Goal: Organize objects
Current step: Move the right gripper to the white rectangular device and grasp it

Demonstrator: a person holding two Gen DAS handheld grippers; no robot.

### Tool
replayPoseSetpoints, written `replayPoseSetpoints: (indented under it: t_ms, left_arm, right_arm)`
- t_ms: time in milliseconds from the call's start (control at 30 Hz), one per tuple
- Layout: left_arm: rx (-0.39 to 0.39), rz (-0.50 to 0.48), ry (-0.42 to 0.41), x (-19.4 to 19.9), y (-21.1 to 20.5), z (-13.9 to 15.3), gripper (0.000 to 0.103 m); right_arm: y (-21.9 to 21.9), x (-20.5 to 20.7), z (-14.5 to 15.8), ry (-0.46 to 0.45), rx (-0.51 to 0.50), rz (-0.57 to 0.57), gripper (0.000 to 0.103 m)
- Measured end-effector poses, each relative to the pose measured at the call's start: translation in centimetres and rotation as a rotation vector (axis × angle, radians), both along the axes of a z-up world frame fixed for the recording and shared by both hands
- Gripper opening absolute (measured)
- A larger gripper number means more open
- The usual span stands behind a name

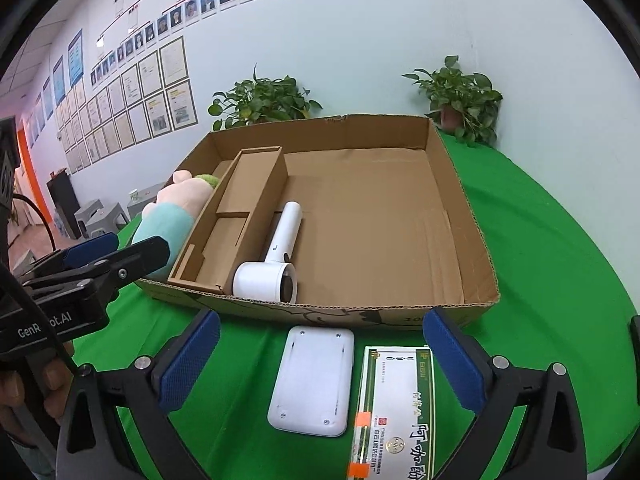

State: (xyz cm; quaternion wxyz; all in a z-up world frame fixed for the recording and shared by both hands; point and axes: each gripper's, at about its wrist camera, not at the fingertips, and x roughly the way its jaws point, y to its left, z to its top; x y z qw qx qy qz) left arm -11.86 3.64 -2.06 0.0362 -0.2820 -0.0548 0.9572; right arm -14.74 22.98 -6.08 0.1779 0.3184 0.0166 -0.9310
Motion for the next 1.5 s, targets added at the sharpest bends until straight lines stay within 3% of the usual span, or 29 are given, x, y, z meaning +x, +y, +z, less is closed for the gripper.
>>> replayPoseSetpoints:
  t_ms: [200, 400, 533, 733, 900, 1000, 1100, 1167, 1367, 1500]
  left_arm:
    - [0.016, -0.014, -0.011, -0.1, -0.3, -0.6, 0.094]
    - [0.154, -0.083, -0.107, -0.6, -2.4, -2.7, 0.093]
    - [0.214, -0.128, -0.203, -1.1, -3.0, -4.6, 0.093]
    - [0.254, -0.215, -0.246, -1.2, -1.7, -5.5, 0.093]
    - [0.270, -0.238, -0.256, -1.3, -1.0, -5.8, 0.093]
    - [0.273, -0.242, -0.256, -1.3, -0.9, -5.8, 0.093]
    - [0.279, -0.241, -0.261, -1.4, -1.1, -5.8, 0.093]
    - [0.278, -0.238, -0.266, -1.3, -1.2, -5.9, 0.093]
    - [0.282, -0.252, -0.293, -1.0, -0.9, -6.5, 0.093]
    - [0.418, -0.346, -0.357, -0.8, -0.1, -7.9, 0.093]
  right_arm:
    - [-0.4, -0.2, -1.0, -0.025, -0.031, 0.033, 0.102]
    - [-1.8, 1.4, -5.9, -0.187, -0.112, 0.213, 0.102]
    - [-2.0, 1.9, -8.6, -0.258, -0.115, 0.222, 0.101]
    - [-1.1, 1.4, -10.0, -0.244, -0.002, 0.157, 0.101]
    - [0.1, -0.6, -10.4, -0.255, 0.051, 0.092, 0.101]
    - [-0.9, -1.3, -10.6, -0.261, 0.084, 0.109, 0.100]
    - [-2.4, -1.7, -11.1, -0.268, 0.118, 0.120, 0.090]
    - [-2.9, -1.9, -11.5, -0.276, 0.145, 0.107, 0.068]
    - [-2.6, -0.4, -11.5, -0.291, 0.139, 0.125, 0.066]
    - [-2.3, 1.9, -11.2, -0.334, 0.107, 0.175, 0.067]
